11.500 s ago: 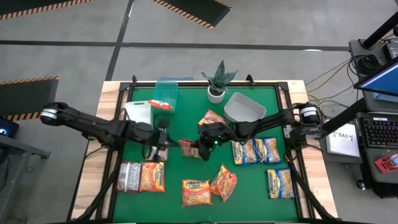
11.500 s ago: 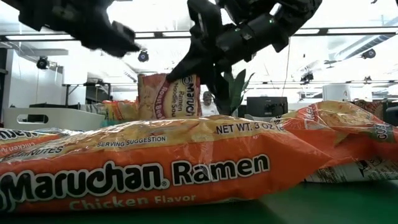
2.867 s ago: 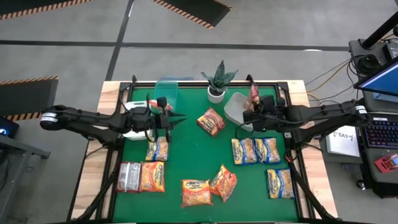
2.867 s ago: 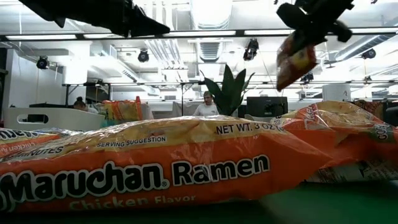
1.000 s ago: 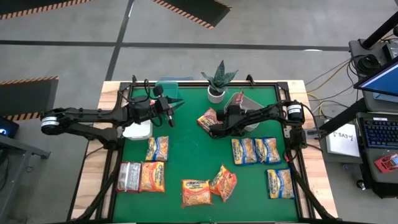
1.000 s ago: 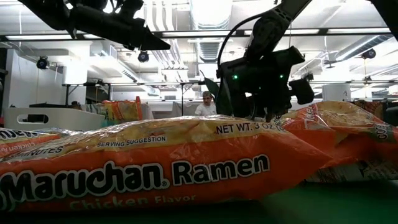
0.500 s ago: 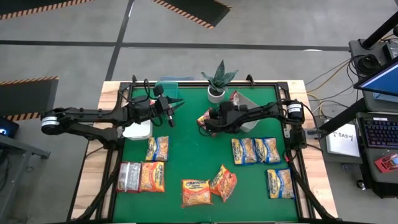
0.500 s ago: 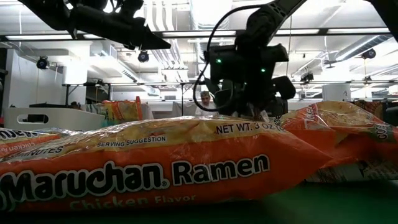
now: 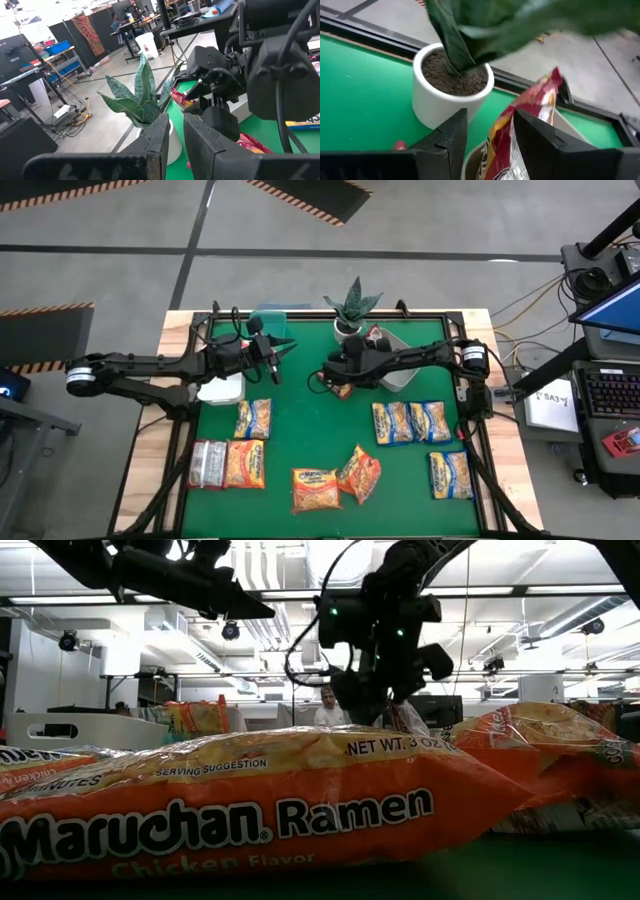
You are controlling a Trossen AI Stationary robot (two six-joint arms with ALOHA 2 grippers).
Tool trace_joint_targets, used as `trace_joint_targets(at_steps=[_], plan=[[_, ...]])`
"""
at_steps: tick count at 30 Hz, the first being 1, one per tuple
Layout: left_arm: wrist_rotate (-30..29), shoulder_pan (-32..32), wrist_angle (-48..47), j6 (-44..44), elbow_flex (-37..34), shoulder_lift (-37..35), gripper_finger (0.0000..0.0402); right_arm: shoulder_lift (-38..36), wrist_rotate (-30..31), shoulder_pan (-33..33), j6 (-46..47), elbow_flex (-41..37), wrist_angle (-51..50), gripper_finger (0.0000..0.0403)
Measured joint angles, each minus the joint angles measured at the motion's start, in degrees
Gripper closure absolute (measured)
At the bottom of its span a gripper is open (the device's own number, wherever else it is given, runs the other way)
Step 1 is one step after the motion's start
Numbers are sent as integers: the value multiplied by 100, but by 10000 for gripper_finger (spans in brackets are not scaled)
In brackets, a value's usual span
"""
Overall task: Sort Maruchan noodles
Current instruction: Put the middle red noodle pack into the gray bin, then put the blue noodle pack into the white bin
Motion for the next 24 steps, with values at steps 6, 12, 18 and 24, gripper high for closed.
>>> trace_joint_targets(at_steps=[6,12,18,24], plan=[[0,0,-1,-1,0,0,361,0,-69,148,-499,611,-606,255],[0,0,-7,-85,0,0,361,-11,-657,555,-1220,1362,-1788,255],[2,0,-126,-498,0,0,361,-82,-1850,1054,-2186,1674,-2470,255],[4,-26,-988,-1292,-4,2,361,-280,-2898,1520,-2397,1634,-2600,255]])
